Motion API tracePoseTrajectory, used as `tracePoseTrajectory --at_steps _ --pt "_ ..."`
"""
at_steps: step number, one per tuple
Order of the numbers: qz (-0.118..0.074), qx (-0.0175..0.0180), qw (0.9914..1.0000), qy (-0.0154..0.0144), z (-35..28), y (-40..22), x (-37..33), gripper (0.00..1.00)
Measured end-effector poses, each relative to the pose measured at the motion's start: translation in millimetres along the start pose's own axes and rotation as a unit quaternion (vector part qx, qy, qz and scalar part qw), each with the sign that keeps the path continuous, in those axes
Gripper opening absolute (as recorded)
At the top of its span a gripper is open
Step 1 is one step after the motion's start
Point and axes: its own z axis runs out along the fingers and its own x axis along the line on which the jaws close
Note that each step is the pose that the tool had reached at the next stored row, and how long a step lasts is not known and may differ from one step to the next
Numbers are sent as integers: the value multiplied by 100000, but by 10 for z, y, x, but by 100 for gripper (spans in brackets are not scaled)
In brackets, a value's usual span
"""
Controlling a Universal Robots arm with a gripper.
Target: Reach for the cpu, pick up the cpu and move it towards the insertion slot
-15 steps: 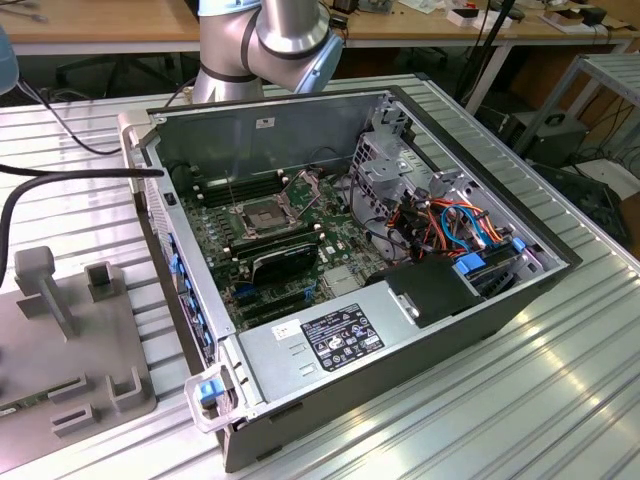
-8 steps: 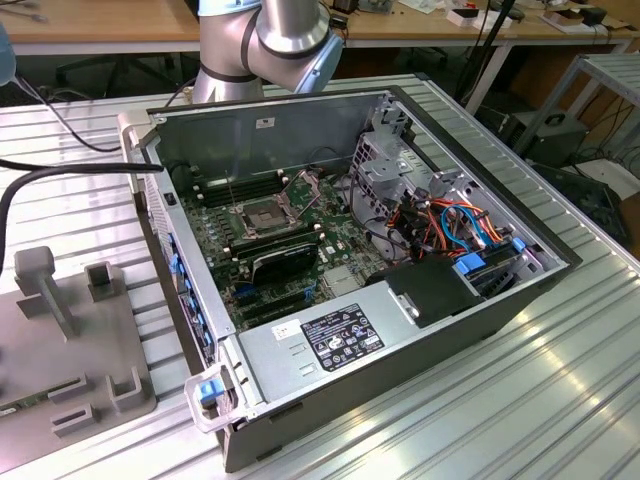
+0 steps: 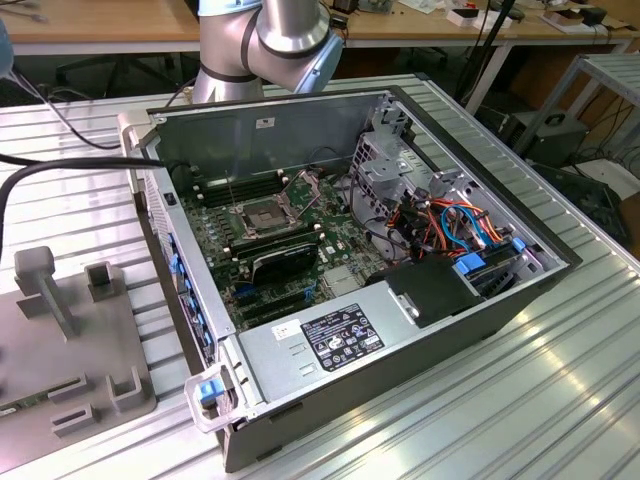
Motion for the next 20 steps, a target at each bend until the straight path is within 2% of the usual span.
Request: tracePoseTrajectory --at_steps 5,9,20 --pt "0 -1 100000 7 -43 2 0 55" --pt "2 -1 100000 24 -106 4 1 55" --pt "-1 -2 100000 33 -200 8 2 55"
